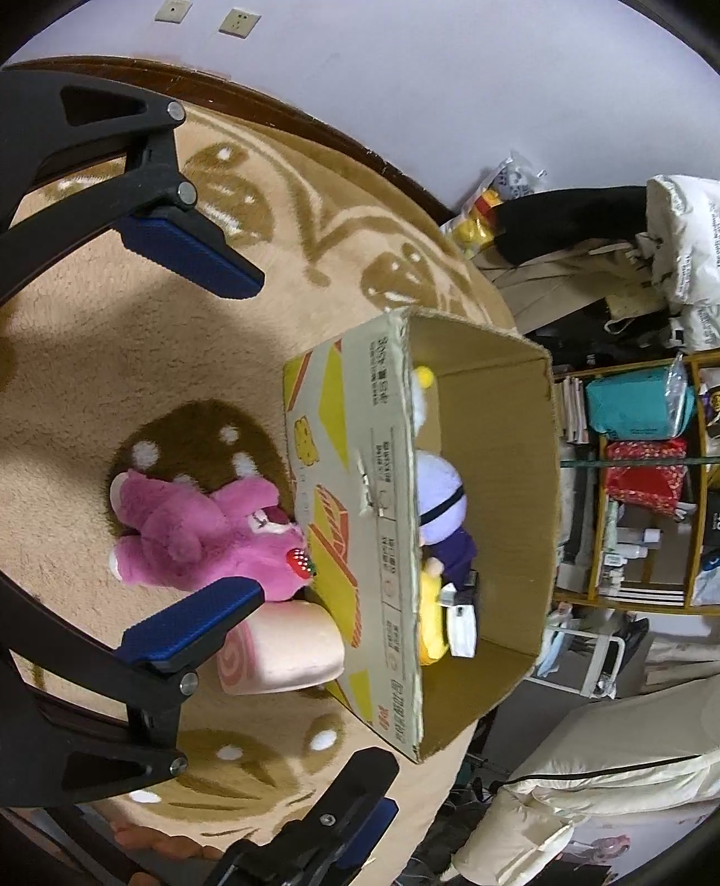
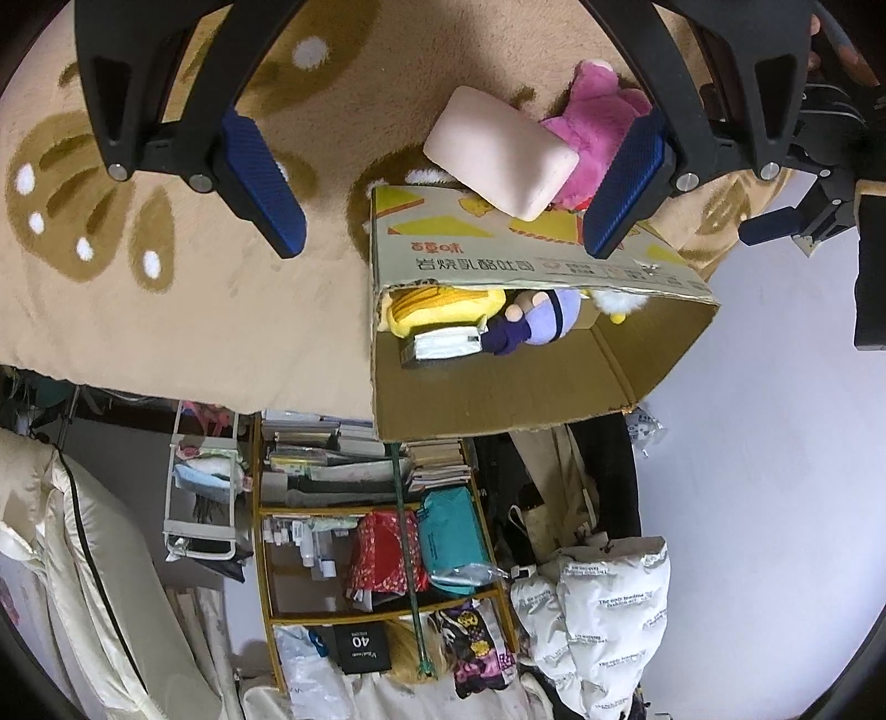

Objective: Organize soft objects
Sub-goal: 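Lower the left tool to the pink bear while the right tool reaches the pink roll plush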

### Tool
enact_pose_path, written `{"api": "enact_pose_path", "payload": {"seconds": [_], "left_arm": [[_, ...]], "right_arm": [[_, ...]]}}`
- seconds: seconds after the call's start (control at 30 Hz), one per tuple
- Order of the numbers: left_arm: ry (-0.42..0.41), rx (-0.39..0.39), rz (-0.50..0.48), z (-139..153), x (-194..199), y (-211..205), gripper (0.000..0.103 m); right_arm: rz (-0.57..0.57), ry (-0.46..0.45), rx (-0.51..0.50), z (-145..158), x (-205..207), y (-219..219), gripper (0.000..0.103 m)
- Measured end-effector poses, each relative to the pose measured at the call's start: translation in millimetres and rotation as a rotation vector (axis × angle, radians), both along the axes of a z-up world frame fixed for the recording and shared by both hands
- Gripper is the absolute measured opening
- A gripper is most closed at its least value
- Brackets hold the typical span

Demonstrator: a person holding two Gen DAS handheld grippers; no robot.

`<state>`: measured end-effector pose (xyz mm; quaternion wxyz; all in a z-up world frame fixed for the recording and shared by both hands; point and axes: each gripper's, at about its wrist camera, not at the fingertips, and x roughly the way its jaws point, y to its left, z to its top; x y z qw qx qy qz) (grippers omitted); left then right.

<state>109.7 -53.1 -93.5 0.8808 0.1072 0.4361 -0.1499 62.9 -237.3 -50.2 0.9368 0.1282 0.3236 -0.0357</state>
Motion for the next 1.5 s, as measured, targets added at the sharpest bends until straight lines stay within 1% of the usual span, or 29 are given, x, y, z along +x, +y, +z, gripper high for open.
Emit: {"api": "enact_pose_path", "payload": {"seconds": [0.3,0.57,0.67,0.87,1.03,1.23,1.33,1.4,1.5], "left_arm": [[0.057,0.023,-0.028,-19,5,-12,0.100],[0.100,0.011,-0.053,-30,6,-15,0.100],[0.124,-0.006,-0.066,-33,7,-14,0.100],[0.157,-0.002,-0.088,-42,7,-18,0.100],[0.176,0.024,-0.101,-50,10,-24,0.100],[0.199,0.048,-0.113,-58,11,-29,0.100],[0.207,0.068,-0.117,-62,9,-32,0.100],[0.208,0.085,-0.116,-65,8,-33,0.100],[0.206,0.104,-0.104,-70,8,-33,0.100]], "right_arm": [[0.005,0.053,0.024,-18,14,-2,0.103],[0.025,0.091,0.042,-30,21,1,0.103],[0.030,0.111,0.054,-35,23,3,0.103],[0.051,0.149,0.058,-44,29,6,0.103],[0.063,0.169,0.066,-51,31,11,0.103],[0.063,0.171,0.083,-54,31,11,0.103],[0.078,0.194,0.102,-59,33,12,0.103],[0.063,0.200,0.094,-61,33,13,0.103],[0.071,0.201,0.105,-63,34,13,0.099]]}}
